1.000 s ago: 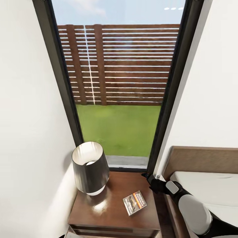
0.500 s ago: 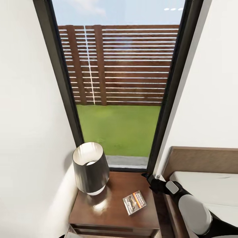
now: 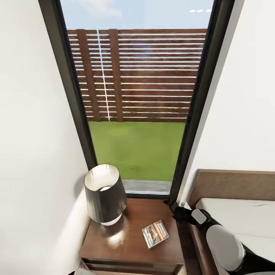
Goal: In the bedroom, move the book from the bed onto either nightstand, and place the two sandals side by side next to the bed.
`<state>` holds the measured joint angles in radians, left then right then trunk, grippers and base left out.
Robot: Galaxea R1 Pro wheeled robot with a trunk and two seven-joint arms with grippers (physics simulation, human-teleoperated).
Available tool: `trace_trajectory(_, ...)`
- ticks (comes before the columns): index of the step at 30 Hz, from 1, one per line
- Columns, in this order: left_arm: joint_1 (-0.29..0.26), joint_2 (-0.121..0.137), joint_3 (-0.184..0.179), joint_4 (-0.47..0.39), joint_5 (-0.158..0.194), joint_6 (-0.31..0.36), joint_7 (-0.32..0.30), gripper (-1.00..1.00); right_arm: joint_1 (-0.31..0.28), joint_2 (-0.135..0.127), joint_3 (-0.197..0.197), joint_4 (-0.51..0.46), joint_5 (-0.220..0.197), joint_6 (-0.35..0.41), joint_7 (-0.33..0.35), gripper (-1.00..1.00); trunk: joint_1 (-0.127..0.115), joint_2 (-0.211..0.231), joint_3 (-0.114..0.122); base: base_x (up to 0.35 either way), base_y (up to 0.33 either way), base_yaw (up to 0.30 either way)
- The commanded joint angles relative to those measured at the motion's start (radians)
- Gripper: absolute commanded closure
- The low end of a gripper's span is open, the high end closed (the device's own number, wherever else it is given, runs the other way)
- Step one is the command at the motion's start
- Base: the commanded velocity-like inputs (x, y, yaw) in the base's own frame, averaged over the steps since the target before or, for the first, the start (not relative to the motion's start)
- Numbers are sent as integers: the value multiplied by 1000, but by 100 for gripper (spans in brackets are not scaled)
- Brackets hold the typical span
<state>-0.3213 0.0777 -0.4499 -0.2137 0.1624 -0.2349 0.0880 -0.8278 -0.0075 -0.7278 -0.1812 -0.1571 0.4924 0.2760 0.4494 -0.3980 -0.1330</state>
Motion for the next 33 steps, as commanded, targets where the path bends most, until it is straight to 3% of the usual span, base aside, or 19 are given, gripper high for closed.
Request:
trace_trajectory(1, -1, 1, -9, 0, 9, -3, 4, -100, -1, 0, 1, -1, -10, 6, -1, -100, 1, -2, -2, 0, 0, 0)
trace_trajectory(33, 9, 7, -1, 117, 18, -5, 6, -100, 1, -3, -1, 0, -10, 6, -1, -100, 1, -2, -2, 0, 0, 0)
